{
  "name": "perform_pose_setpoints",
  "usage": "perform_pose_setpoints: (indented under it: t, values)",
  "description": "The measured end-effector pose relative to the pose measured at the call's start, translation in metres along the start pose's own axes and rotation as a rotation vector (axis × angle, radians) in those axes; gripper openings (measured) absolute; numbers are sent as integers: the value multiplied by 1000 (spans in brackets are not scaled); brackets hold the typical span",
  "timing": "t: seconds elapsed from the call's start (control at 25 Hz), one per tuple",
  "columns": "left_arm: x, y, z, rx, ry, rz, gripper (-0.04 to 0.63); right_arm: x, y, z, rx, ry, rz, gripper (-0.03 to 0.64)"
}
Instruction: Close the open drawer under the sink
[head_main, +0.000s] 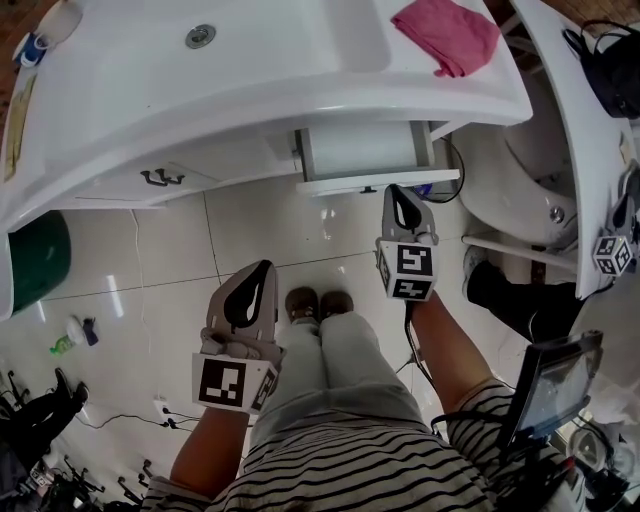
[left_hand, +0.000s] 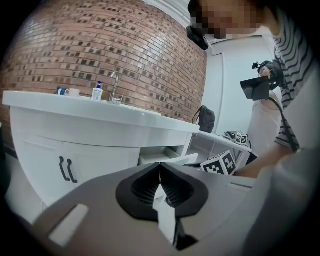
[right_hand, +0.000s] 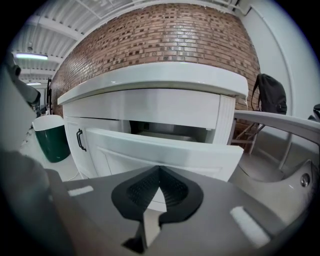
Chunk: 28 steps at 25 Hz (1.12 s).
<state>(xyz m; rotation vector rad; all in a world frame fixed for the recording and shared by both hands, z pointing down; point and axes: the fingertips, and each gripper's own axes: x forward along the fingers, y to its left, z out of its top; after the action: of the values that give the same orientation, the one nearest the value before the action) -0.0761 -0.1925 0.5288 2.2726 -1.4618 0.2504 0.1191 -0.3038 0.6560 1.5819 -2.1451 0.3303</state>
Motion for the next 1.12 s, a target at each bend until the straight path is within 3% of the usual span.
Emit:
perform_pose_setpoints:
  t: [1.12]
  values:
    - [2, 26, 4, -11, -15, 56, 17, 43, -10, 27, -21, -39, -25, 2]
